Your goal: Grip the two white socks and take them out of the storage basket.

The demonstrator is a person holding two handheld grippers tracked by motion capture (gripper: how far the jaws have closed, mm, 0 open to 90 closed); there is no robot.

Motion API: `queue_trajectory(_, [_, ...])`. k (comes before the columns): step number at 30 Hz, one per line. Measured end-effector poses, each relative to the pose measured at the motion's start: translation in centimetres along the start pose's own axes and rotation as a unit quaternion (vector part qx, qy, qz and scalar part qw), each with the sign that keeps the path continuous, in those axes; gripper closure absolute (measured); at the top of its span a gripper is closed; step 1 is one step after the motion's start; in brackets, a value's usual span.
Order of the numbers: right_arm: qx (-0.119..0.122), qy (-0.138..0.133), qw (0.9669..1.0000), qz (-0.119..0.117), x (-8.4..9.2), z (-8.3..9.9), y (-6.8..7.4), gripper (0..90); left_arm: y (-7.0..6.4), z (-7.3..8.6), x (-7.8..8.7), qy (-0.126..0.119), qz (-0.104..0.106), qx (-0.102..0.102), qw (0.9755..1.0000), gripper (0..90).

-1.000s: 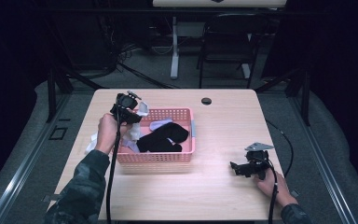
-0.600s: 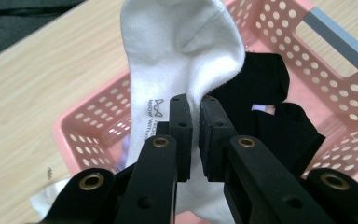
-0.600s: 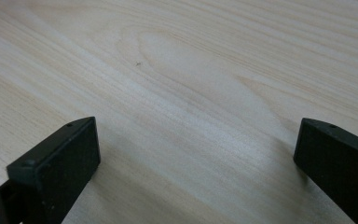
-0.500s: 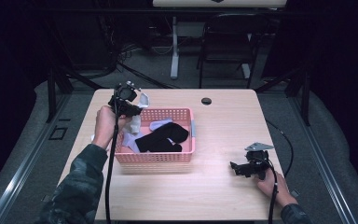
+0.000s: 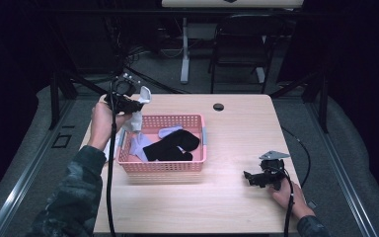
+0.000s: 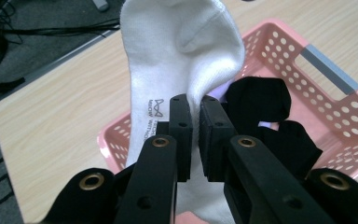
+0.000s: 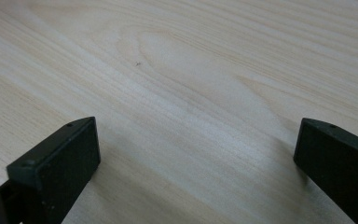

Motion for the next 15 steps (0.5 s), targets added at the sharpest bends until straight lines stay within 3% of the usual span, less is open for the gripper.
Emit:
queue_trajectory(8, [0.000,0.000,1.0000,0.000,0.0,0.0,0.0,0.0,1.2,0.2,1.7,-0.012,-0.011,0.008,0.9998,84.7])
queue_trajectory(15, [0.000,0.000,1.0000,0.000,0.0,0.0,0.0,0.0,3.7,1.7,2.4,-0.006,-0.025,0.037,0.9990,84.7])
Point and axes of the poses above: each handheld gripper's, and its own axes: x roughly backward along the jaws, z roughly out of its underside, y roughly to its left, the point moved 1 cm from there along -x, roughly forward along the jaws, and after that the axes turned 5 degrees about y, right-handed, at the moved point
